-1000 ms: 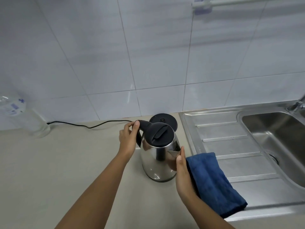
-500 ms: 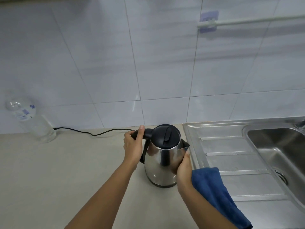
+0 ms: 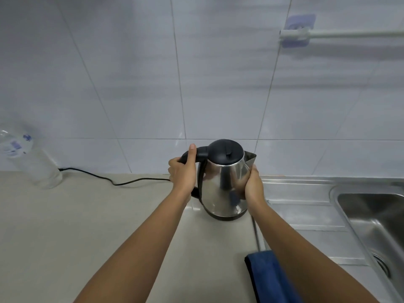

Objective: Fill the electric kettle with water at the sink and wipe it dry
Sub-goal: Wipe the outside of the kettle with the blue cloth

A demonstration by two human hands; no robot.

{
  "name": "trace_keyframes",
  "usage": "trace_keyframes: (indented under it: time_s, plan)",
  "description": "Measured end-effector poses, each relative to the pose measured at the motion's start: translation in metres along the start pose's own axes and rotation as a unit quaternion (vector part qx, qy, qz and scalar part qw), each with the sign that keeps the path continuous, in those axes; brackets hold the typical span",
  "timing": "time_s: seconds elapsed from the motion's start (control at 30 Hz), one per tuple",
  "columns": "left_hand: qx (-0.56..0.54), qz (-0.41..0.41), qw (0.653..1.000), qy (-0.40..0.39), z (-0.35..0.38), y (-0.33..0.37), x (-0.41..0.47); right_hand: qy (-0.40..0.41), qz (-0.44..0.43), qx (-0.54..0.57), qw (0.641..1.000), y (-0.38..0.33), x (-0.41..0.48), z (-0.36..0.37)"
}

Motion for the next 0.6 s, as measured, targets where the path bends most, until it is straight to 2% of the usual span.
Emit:
trace_keyframes:
  time_s: [0.07, 0.2, 0.37, 0.6]
  plan:
    - [-0.003, -0.003, 1.0, 0.01, 0.004, 0.002, 0.013, -0.001, -0.027, -0.031, 0.999, -0.009, 0.017, 0.004]
    - [0.004, -0.009, 1.0, 0.022, 0.012, 0.001, 0.036, -0.024, 0.016, 0.017, 0.999, -0.003, 0.05, 0.012]
    - [0.005, -0.005, 0.999, 0.037, 0.017, -0.01, 0.049, -0.012, -0.002, -0.042, 0.999, 0.009, 0.071, 0.009]
    - [0.032, 0.004, 0.999, 0.044, 0.02, -0.011, 0.054, -0.009, -0.007, -0.059, 0.998, 0.02, 0.09, 0.006]
Point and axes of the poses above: each hand's wrist, its own x-axis towards the middle knuckle, its own z-axis out of the palm, y = z × x, the point moved 8 cm from there along x, towards the middle knuckle, and after that the axes turned 6 degrees about -y, right-handed, at the moved point
